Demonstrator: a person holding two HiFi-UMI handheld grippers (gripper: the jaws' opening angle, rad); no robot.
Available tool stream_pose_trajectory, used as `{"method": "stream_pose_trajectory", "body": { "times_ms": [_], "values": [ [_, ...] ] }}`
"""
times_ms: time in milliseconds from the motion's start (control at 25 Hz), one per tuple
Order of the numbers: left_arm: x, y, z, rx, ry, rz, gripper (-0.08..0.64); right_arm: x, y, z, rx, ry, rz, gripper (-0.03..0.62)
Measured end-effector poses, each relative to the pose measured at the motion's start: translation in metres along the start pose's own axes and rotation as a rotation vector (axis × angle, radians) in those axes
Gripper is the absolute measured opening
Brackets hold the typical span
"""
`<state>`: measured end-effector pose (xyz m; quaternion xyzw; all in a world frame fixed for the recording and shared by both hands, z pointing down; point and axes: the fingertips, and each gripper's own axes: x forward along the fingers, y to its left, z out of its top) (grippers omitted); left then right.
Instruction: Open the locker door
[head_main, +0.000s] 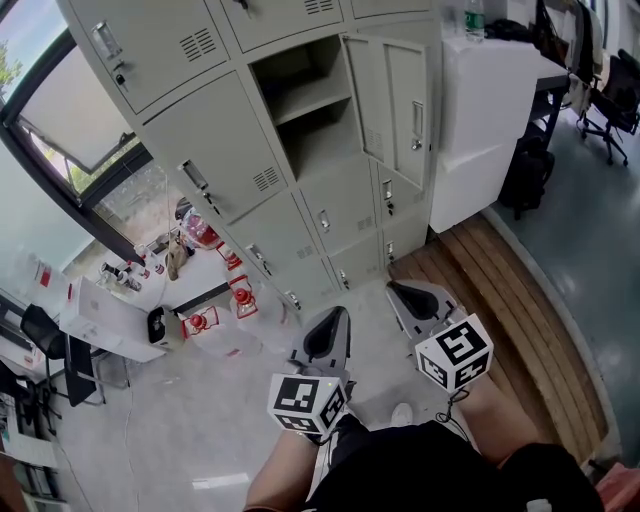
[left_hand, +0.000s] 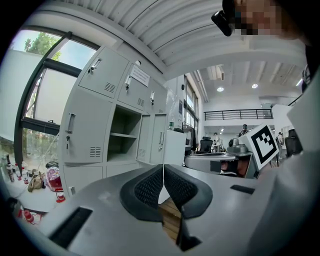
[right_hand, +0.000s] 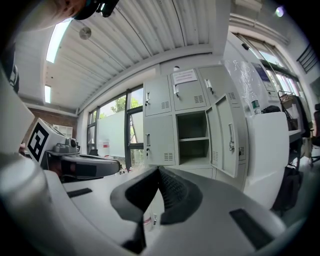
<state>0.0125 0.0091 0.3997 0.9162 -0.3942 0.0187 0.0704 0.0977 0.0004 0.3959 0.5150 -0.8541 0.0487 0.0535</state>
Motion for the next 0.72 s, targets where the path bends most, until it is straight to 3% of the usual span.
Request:
{"method": "stream_pose_trajectory", "body": {
  "times_ms": [720],
  "values": [
    [-0.022, 0.001, 0.009, 0.015, -0.021, 0.003, 0.02, -0.003, 0.024, 0.005, 0.006, -0.018, 0.018, 0.054]
  ]
}}
